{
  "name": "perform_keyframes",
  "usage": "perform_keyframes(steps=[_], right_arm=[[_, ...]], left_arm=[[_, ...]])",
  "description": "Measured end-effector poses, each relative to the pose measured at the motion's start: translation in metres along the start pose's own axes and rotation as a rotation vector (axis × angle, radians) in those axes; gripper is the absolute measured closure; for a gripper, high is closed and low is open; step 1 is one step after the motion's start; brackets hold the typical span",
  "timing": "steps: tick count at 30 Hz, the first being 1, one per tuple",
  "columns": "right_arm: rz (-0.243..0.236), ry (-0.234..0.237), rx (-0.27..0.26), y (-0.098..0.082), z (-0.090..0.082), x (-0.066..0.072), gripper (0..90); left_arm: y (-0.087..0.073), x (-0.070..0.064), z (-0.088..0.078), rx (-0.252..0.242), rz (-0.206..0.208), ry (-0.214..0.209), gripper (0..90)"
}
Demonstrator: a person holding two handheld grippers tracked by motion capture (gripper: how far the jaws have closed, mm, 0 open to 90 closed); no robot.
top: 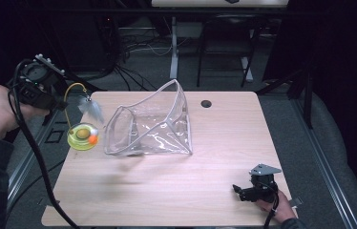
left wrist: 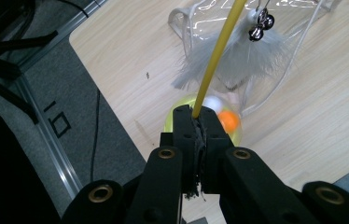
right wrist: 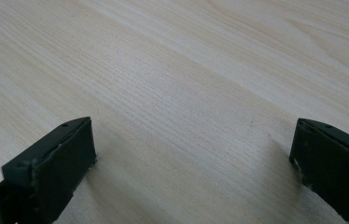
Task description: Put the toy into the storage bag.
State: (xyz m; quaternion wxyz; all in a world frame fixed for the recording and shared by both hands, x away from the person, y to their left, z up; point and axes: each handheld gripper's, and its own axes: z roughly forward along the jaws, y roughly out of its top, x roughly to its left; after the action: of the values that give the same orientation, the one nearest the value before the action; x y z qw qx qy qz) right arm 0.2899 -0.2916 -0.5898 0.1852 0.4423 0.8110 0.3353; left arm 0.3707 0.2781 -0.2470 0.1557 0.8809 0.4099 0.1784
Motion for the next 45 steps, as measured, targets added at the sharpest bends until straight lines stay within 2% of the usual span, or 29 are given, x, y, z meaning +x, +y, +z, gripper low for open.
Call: perform_keyframes(steps=[10,27,45], right_arm=[[0.001,0.000,0.003,0.000,0.000,0.000,0.0],[0.000,0.001,0.003,0.000,0.000,0.000,0.0],[0.000,0.001,0.003,0.000,0.000,0.000,0.0]], left_arm=[[0.017,-0.004,-0.009,-0.008,0.020,0.009,88.3],[0.042,-0.009,-0.014,-0.009,0.060,0.008,88.3],[0.070,-0.020,-0.002,0.002,0.095,-0.006,88.3]])
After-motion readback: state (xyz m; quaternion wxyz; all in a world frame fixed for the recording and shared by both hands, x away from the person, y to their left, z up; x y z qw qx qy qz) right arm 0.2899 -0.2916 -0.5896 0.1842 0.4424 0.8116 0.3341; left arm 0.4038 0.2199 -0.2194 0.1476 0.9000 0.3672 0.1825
